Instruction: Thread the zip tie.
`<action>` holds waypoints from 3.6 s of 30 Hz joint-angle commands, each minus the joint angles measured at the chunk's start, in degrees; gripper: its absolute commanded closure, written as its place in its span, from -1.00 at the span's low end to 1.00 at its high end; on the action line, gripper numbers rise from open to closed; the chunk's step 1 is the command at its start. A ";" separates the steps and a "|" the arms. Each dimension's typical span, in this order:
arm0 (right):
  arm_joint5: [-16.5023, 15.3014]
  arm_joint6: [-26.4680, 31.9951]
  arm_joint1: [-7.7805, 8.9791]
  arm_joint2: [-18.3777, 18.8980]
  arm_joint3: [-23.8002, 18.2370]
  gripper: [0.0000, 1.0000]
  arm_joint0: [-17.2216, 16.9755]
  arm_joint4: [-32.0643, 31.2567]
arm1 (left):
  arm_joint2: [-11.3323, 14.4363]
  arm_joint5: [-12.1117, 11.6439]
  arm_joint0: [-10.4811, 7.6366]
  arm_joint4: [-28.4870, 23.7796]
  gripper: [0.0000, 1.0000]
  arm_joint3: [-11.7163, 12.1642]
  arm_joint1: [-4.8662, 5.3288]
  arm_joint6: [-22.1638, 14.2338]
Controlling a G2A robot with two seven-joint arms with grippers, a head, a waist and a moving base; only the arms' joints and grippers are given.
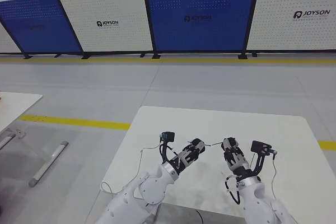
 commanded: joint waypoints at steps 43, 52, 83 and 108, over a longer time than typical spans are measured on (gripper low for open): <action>-1.89 -0.09 -0.74 -0.06 0.74 1.00 -0.29 -1.35 | 0.00 0.00 0.00 0.00 1.00 0.00 0.00 0.00; -2.48 -0.20 -0.79 0.57 0.57 1.00 -0.91 -0.95 | 0.00 0.00 0.00 0.00 1.00 0.00 0.00 0.00; -2.71 0.48 -1.23 0.81 1.09 1.00 -0.41 -1.38 | 0.00 0.00 0.00 0.00 1.00 0.00 0.00 0.00; -2.25 0.04 -1.62 0.39 1.57 1.00 -0.13 -3.00 | 0.00 0.00 0.00 0.00 1.00 0.00 0.00 0.00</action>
